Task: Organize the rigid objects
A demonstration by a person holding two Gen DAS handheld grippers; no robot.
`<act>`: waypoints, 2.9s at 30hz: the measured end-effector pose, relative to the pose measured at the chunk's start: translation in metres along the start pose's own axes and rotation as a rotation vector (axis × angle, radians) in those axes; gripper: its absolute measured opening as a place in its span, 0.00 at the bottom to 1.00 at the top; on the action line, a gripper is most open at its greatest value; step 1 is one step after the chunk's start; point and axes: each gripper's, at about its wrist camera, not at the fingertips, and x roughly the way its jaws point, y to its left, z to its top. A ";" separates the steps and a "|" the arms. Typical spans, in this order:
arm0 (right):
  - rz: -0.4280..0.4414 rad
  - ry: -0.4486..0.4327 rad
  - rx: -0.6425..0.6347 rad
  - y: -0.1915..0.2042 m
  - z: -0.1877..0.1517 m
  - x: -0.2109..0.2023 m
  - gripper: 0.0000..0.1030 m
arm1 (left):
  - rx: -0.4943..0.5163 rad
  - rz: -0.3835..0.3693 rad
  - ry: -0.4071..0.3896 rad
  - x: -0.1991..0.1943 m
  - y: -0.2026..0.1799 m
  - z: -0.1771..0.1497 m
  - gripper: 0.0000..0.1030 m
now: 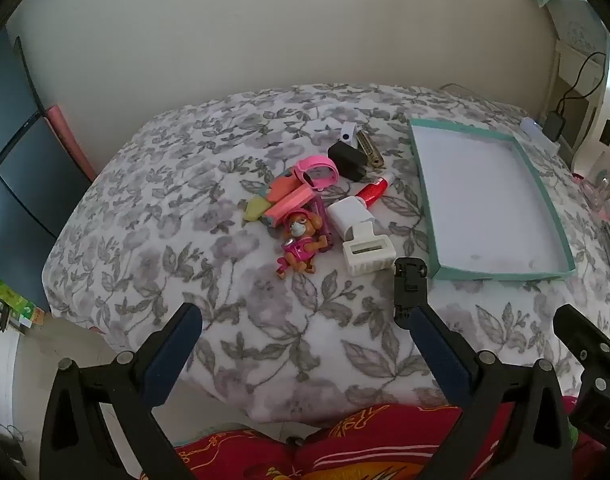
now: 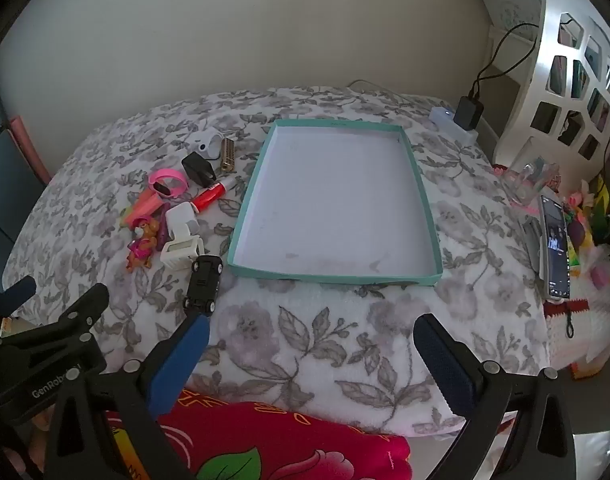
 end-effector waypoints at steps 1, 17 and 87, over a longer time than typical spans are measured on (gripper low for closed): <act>-0.009 0.004 -0.006 0.000 0.000 0.000 1.00 | 0.002 0.005 -0.001 0.000 0.000 0.000 1.00; -0.014 0.018 -0.010 0.001 0.001 0.005 1.00 | 0.016 0.003 0.000 0.004 -0.003 0.002 1.00; 0.001 0.083 0.041 0.002 0.061 0.057 1.00 | -0.046 -0.041 0.097 0.057 0.005 0.065 1.00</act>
